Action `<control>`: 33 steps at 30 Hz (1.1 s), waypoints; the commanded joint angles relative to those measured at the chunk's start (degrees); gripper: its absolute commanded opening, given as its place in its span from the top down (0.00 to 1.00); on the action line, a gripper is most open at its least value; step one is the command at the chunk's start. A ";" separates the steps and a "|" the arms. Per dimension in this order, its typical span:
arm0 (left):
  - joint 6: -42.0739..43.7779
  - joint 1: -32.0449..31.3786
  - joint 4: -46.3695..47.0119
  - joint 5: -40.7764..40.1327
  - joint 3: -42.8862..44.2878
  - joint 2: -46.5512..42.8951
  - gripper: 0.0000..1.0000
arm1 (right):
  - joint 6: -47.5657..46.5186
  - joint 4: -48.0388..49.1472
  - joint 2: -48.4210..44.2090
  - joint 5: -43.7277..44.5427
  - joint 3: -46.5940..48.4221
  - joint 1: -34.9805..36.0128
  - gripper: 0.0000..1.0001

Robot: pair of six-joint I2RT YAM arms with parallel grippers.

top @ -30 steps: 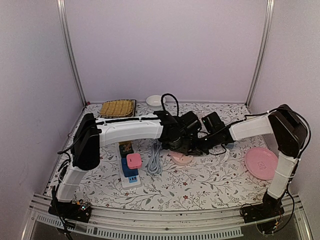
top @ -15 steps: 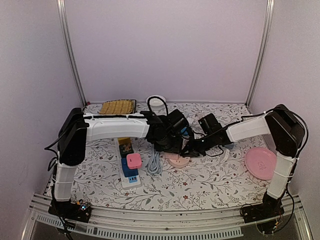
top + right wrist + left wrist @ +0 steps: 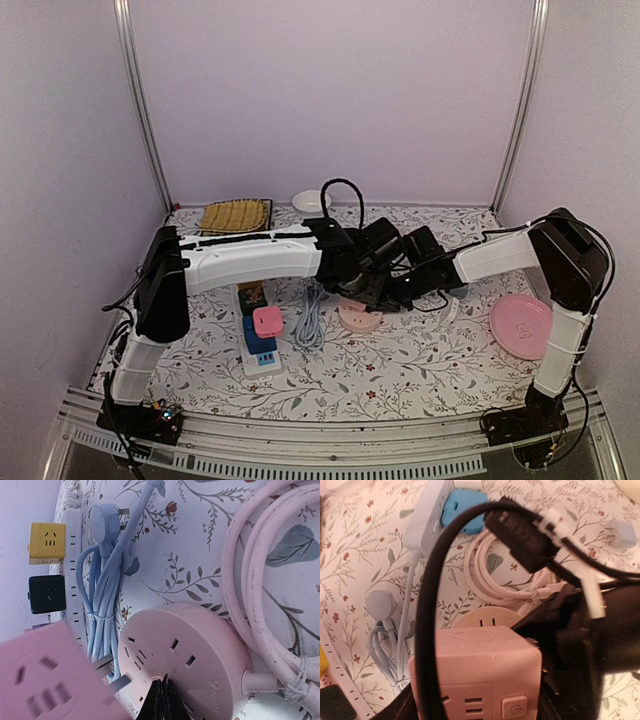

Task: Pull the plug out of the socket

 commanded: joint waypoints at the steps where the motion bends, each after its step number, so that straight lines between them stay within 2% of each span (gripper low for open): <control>1: 0.99 -4.81 6.40 -1.60 5.06 -3.35 0.94 | -0.22 -8.38 5.41 8.07 -2.52 -0.11 0.97; 5: 0.08 -4.41 6.85 -2.52 2.89 -5.15 0.94 | -0.07 -8.34 5.59 7.87 -2.31 -0.11 0.97; 9: -2.44 -2.26 8.31 0.06 -1.21 -7.61 0.94 | -0.09 -8.14 4.83 6.71 -2.11 -0.08 0.97; 20: -7.50 4.29 21.31 11.75 -20.53 -20.53 0.92 | -1.25 -8.78 -5.66 5.59 1.79 -0.21 0.96; 28: -6.48 5.07 27.45 19.32 -22.78 -21.05 0.91 | -2.97 -10.37 -15.39 8.99 2.64 -1.61 0.96; 31: -5.92 5.07 30.17 22.24 -22.91 -20.42 0.90 | -4.07 -10.62 -19.83 10.30 1.56 -2.17 0.92; 33: -5.82 5.11 32.08 23.94 -23.14 -20.06 0.90 | -4.76 -10.58 -23.25 10.67 0.63 -2.55 0.83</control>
